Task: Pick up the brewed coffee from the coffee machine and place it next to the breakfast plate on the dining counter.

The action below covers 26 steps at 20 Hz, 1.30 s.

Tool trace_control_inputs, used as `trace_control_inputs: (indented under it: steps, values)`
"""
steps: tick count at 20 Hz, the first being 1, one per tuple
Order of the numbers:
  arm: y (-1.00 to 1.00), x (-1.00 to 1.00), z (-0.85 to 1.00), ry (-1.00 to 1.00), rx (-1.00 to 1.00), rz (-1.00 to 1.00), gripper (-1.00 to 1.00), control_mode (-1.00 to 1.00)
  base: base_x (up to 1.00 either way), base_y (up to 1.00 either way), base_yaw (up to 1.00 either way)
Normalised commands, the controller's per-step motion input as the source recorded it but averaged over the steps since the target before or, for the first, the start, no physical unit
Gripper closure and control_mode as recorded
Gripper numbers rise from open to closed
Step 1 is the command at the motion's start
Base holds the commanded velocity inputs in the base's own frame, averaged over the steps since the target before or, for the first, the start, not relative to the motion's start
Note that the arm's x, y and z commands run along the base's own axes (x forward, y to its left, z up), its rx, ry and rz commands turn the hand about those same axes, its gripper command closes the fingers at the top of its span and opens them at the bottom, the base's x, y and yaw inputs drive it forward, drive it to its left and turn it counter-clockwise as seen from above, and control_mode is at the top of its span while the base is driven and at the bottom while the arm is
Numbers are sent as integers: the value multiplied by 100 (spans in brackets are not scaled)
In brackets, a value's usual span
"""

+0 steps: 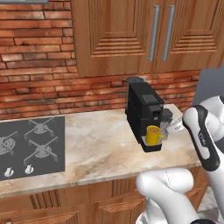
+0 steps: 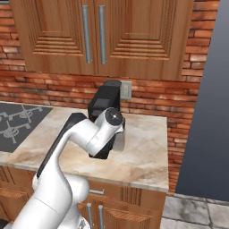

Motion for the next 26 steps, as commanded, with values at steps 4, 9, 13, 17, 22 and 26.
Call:
trace_control_inputs:
  steps: [4, 9, 13, 17, 22, 26]
  values:
    - [-15, 0, -39, -18, 2, 18, -100, -100, 0, 0, 0]
    - [-26, 0, -32, -17, 3, 15, -100, -100, 0, 0, 0]
    - [-9, 0, -29, -16, 0, 18, -100, -100, 0, 0, 0]
    - [0, 0, -24, -14, 0, 14, -100, -100, 0, 0, 0]
    - [0, 9, -5, -7, 6, 6, -100, -100, 0, 0, 0]
    - [0, 19, 0, 0, 14, 0, -100, -100, 0, 0, 0]
